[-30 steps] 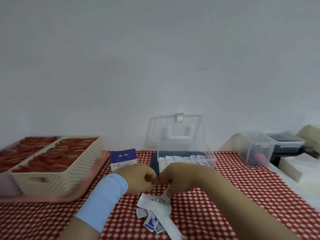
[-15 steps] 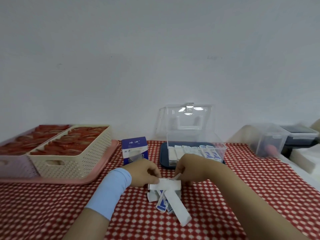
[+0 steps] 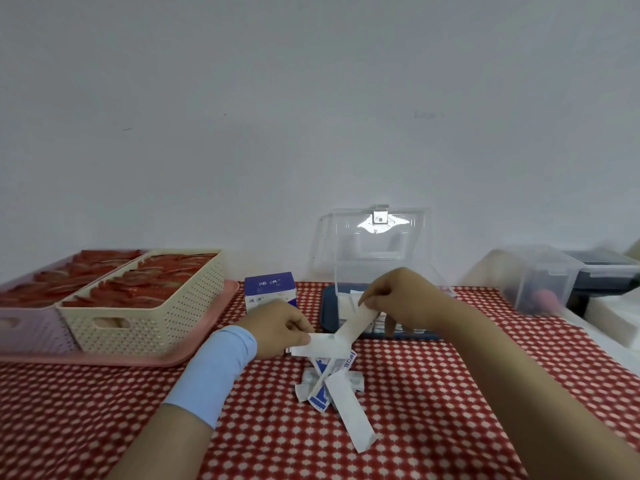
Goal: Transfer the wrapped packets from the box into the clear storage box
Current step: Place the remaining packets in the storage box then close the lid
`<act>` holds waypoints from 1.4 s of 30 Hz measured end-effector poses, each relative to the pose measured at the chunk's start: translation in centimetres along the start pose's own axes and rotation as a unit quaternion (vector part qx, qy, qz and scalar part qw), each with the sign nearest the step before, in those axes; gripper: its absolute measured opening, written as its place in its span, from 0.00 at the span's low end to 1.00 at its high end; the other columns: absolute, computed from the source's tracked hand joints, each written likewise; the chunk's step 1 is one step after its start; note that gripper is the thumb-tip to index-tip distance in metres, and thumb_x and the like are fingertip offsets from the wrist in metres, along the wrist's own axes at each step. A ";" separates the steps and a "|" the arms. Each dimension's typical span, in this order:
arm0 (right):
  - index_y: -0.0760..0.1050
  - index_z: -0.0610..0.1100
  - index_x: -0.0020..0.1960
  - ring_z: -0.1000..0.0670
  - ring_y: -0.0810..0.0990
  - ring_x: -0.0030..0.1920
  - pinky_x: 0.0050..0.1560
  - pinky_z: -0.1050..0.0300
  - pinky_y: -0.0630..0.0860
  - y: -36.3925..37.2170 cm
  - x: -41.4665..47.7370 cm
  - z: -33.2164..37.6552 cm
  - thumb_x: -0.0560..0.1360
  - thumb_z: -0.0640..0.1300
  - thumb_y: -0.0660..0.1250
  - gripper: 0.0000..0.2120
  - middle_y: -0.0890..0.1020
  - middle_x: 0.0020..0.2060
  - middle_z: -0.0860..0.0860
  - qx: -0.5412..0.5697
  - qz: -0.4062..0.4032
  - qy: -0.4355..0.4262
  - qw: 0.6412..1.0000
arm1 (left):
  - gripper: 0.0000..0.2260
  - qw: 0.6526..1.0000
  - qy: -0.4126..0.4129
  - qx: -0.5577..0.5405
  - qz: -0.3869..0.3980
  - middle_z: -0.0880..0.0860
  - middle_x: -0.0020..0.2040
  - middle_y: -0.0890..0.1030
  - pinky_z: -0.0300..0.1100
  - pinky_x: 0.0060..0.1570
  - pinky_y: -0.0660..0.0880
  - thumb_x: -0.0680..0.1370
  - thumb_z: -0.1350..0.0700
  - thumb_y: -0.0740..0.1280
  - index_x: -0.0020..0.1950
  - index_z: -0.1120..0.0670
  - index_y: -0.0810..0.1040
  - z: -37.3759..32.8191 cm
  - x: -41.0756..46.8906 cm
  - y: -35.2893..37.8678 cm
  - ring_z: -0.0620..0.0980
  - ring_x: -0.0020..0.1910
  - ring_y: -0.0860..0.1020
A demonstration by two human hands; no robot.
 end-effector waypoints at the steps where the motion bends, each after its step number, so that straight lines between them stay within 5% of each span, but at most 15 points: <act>1: 0.83 0.46 0.52 0.54 0.82 0.29 0.29 0.64 0.75 -0.5 -0.1 0.4 0.80 0.41 0.66 0.07 0.85 0.46 0.50 0.025 -0.012 -0.006 1.000 | 0.08 1.000 -0.008 -0.010 -0.011 0.44 0.50 0.82 0.35 0.48 0.79 0.79 0.54 0.68 0.57 0.48 0.83 0.2 0.0 -0.5 0.42 0.46 0.81; 5: 0.85 0.45 0.49 0.54 0.77 0.28 0.28 0.63 0.71 -0.7 -0.9 1.9 0.78 0.42 0.69 0.06 0.86 0.38 0.52 0.169 0.008 -0.027 0.985 | 0.02 0.997 -0.020 -0.056 -0.043 0.47 0.47 0.83 0.40 0.43 0.83 0.79 0.55 0.69 0.48 0.49 0.81 -0.4 -0.1 -1.5 0.47 0.40 0.84; 8: 0.85 0.44 0.48 0.55 0.76 0.29 0.28 0.64 0.71 -0.1 -1.1 2.3 0.78 0.43 0.70 0.06 0.86 0.38 0.54 0.144 0.020 -0.034 0.989 | 0.02 0.992 -0.031 -0.113 -0.043 0.52 0.46 0.86 0.40 0.40 0.82 0.80 0.58 0.68 0.49 0.53 0.80 -1.1 -0.3 -1.2 0.51 0.40 0.86; 13: 0.85 0.42 0.52 0.55 0.72 0.30 0.28 0.63 0.67 -1.7 -1.6 2.7 0.80 0.42 0.68 0.08 0.83 0.34 0.52 0.299 0.033 -0.064 0.952 | 0.02 0.987 -0.066 -0.116 -0.086 0.48 0.50 0.81 0.24 0.28 0.71 0.80 0.58 0.67 0.51 0.53 0.79 -0.5 -1.0 -2.6 0.41 0.28 0.81; 17: 0.85 0.45 0.47 0.56 0.74 0.31 0.30 0.63 0.72 -1.4 -1.4 2.7 0.78 0.45 0.71 0.06 0.82 0.33 0.55 0.190 -0.004 -0.054 0.980 | 0.05 0.971 -0.052 -0.224 -0.068 0.54 0.47 0.84 0.31 0.30 0.77 0.81 0.58 0.65 0.55 0.57 0.80 -1.5 -0.8 -2.2 0.44 0.31 0.84; 21: 0.83 0.43 0.43 0.49 0.83 0.46 0.36 0.58 0.83 0.0 -0.5 2.2 0.75 0.43 0.74 0.04 0.84 0.49 0.50 0.141 -0.036 -0.035 0.989 | 0.06 0.935 -0.032 -0.352 -0.025 0.59 0.49 0.85 0.46 0.45 0.83 0.80 0.59 0.67 0.55 0.60 0.80 -2.3 -0.7 -0.9 0.55 0.44 0.86; 25: 0.81 0.39 0.47 0.50 0.86 0.38 0.32 0.60 0.81 -0.4 -0.9 2.7 0.76 0.38 0.73 0.03 0.86 0.43 0.47 0.178 -0.019 -0.061 0.982 | 0.08 0.895 -0.029 -0.443 0.045 0.62 0.50 0.85 0.49 0.46 0.83 0.82 0.59 0.64 0.59 0.61 0.77 -2.7 -1.0 0.5 0.58 0.48 0.85; 28: 0.80 0.44 0.50 0.57 0.82 0.31 0.29 0.65 0.75 -0.7 -1.0 3.5 0.75 0.38 0.73 0.05 0.86 0.45 0.48 0.161 -0.043 -0.095 0.981 | 0.16 0.819 -0.024 -0.559 0.125 0.63 0.53 0.84 0.55 0.50 0.82 0.80 0.54 0.64 0.66 0.61 0.75 -3.9 -1.8 1.6 0.63 0.51 0.84; 31: 0.79 0.51 0.59 0.58 0.82 0.35 0.33 0.69 0.74 -0.8 -1.2 4.1 0.75 0.39 0.74 0.15 0.85 0.49 0.50 0.166 -0.052 -0.120 0.977 | 0.21 0.751 0.001 -0.639 0.167 0.64 0.57 0.82 0.57 0.54 0.80 0.78 0.50 0.63 0.67 0.58 0.76 -5.3 -2.3 2.3 0.63 0.54 0.83; 36: 0.80 0.52 0.62 0.60 0.84 0.50 0.50 0.68 0.79 -0.2 -1.2 4.8 0.76 0.41 0.72 0.15 0.85 0.52 0.56 0.171 -0.045 -0.167 0.970 | 0.22 0.700 0.004 -0.701 0.136 0.60 0.49 0.83 0.49 0.43 0.83 0.76 0.55 0.65 0.69 0.61 0.71 -5.4 -1.7 3.1 0.55 0.43 0.84; 42: 0.77 0.47 0.68 0.69 0.78 0.37 0.38 0.74 0.71 0.4 -1.2 4.5 0.82 0.38 0.63 0.16 0.82 0.50 0.57 0.150 -0.022 -0.165 0.975 | 0.17 0.692 0.009 -0.709 0.136 0.59 0.46 0.82 0.45 0.35 0.81 0.77 0.56 0.64 0.65 0.59 0.74 -5.1 -1.9 2.8 0.53 0.38 0.81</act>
Point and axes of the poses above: each hand's wrist, its own x-axis towards the middle knuckle, its own y-axis out of the palm, z = x × y, the point moved 8 cm from there along x, towards the middle knuckle
